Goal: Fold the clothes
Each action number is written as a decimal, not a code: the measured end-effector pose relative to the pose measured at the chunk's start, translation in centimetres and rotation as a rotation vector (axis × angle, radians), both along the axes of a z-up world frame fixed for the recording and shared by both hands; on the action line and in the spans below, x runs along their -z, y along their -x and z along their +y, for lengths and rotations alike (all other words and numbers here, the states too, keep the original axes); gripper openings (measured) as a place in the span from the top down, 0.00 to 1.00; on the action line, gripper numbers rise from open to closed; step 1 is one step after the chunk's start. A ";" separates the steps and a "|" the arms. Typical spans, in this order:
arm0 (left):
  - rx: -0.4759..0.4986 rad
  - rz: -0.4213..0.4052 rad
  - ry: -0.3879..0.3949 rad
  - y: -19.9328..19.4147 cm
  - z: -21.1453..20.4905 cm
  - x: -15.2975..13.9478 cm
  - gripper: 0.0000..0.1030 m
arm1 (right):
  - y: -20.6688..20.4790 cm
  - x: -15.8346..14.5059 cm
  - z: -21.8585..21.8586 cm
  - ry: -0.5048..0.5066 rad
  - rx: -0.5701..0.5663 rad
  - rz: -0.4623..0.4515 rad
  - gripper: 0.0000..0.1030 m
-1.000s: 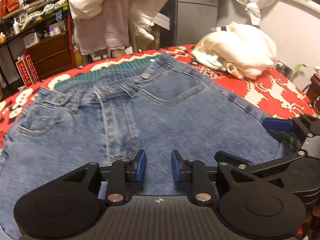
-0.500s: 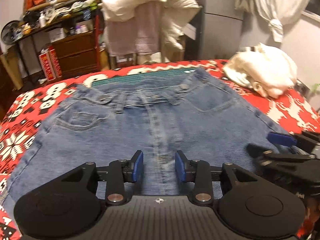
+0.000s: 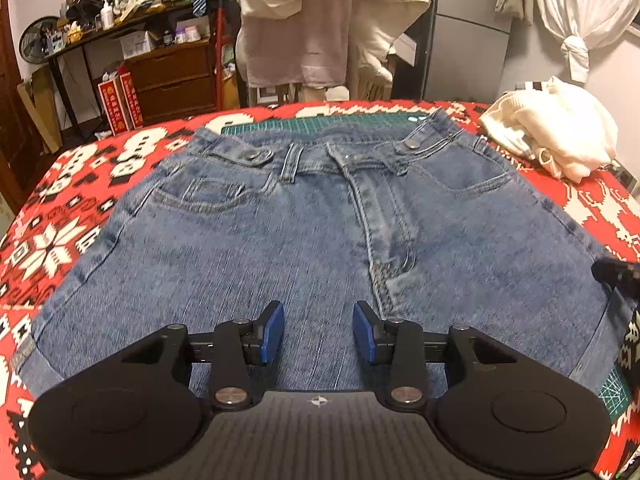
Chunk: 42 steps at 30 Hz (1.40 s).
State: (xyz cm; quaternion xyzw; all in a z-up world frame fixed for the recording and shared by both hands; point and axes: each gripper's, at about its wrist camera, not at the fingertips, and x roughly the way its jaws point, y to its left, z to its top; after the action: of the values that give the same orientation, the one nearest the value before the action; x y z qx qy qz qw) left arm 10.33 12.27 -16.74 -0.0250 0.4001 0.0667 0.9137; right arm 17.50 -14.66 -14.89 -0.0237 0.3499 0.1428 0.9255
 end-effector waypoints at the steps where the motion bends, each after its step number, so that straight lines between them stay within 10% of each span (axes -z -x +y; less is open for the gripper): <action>1: 0.000 0.001 0.000 0.0 0.0 0.0 0.63 | -0.5 -0.1 0.4 0.005 0.000 -0.007 0.93; 27: -0.087 -0.015 -0.107 3.6 4.0 -0.1 0.33 | 2.7 -0.5 -3.8 0.028 0.060 -0.002 0.88; 42: -0.299 -0.046 -0.135 6.3 15.2 -2.0 0.18 | 2.6 -0.3 -5.1 -0.044 0.102 0.046 0.79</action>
State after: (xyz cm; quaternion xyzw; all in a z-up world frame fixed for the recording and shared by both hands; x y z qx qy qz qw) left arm 4.08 27.45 -14.69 -0.0245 0.3656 0.2282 0.9020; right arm 14.93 -19.79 -14.64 0.0177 0.3685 0.1033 0.9237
